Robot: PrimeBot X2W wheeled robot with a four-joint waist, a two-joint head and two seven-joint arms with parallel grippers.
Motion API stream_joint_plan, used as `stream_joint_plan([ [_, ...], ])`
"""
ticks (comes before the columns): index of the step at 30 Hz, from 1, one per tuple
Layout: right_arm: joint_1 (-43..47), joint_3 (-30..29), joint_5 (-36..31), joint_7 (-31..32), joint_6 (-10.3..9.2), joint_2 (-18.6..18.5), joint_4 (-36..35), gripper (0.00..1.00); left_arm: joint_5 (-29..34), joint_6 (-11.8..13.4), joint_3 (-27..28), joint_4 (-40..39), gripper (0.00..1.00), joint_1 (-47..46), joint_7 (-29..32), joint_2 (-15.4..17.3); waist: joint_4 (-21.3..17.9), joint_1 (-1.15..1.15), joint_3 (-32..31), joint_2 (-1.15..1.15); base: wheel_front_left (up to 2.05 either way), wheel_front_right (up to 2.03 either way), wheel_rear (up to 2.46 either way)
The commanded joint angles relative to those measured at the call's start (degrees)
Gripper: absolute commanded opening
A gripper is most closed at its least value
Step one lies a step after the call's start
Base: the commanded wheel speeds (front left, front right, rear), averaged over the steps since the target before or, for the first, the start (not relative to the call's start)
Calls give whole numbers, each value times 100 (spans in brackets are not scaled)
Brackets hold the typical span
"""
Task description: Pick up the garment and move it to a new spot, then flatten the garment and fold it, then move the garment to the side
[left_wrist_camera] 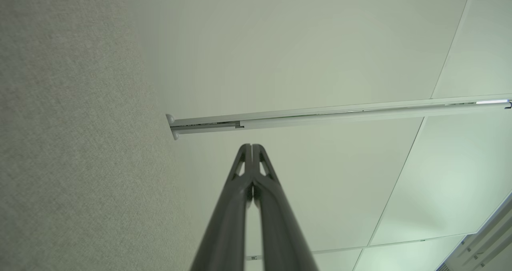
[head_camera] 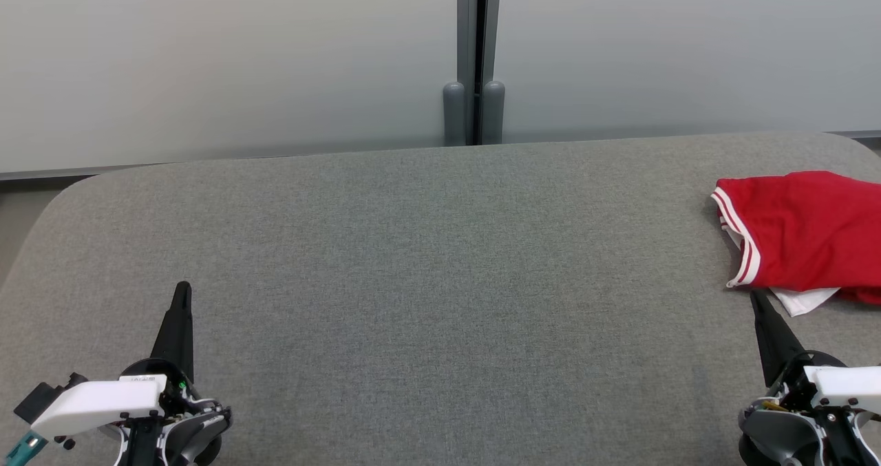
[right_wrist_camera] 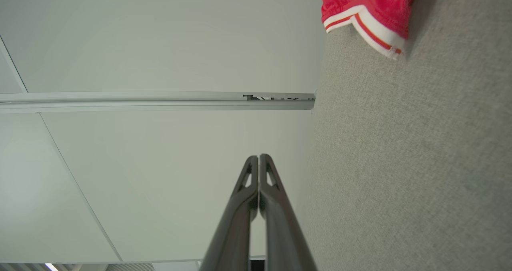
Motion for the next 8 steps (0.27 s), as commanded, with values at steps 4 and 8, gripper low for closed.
stream_joint_plan([
  [4, -25, -11, 10, 23, 2, -22, 11, 0, -10, -19, 23, -17, 0, -63, 16, 33, 0, 0, 0, 0, 0, 0, 0],
  [8, -25, -10, 11, 22, 2, -22, 11, 0, -10, -19, 23, -17, 0, -63, 16, 33, 0, 0, 0, 0, 0, 0, 0],
])
